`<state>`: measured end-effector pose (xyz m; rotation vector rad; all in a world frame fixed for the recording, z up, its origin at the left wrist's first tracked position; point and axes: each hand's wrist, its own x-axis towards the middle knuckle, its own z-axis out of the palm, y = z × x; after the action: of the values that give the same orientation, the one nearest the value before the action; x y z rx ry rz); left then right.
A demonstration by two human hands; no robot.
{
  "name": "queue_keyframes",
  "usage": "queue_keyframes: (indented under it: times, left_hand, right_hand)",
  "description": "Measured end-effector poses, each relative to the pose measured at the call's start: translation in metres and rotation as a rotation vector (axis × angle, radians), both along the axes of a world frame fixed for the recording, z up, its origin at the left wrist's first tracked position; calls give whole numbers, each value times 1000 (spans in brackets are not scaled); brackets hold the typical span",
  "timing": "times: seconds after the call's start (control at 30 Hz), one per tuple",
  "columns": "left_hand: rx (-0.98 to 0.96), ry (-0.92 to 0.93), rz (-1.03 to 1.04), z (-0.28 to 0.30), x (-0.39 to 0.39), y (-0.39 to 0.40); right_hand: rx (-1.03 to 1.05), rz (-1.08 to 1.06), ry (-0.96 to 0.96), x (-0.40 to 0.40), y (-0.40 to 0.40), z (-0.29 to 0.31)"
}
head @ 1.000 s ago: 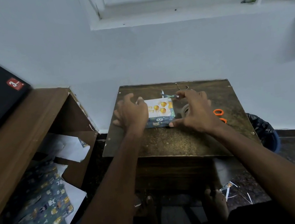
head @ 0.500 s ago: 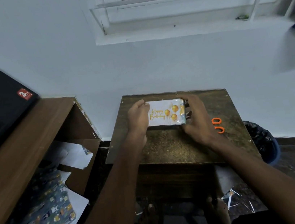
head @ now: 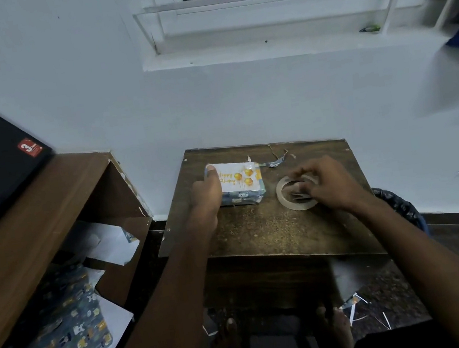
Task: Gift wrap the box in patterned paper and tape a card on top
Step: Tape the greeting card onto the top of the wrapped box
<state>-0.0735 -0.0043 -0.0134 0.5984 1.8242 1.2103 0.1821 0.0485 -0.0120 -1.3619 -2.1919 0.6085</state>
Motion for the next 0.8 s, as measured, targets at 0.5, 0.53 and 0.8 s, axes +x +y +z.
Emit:
queue_keyframes:
  times: [0.5, 0.53, 0.8]
  left_hand:
    - [192, 1140, -153, 5, 12, -3]
    - [311, 1127, -247, 5, 18, -3]
    - [570, 772, -623, -2, 57, 2]
  right_hand:
    - [43, 36, -76, 6, 0, -7]
    - [56, 40, -56, 7, 0, -6]
    - [210, 169, 44, 6, -3, -3]
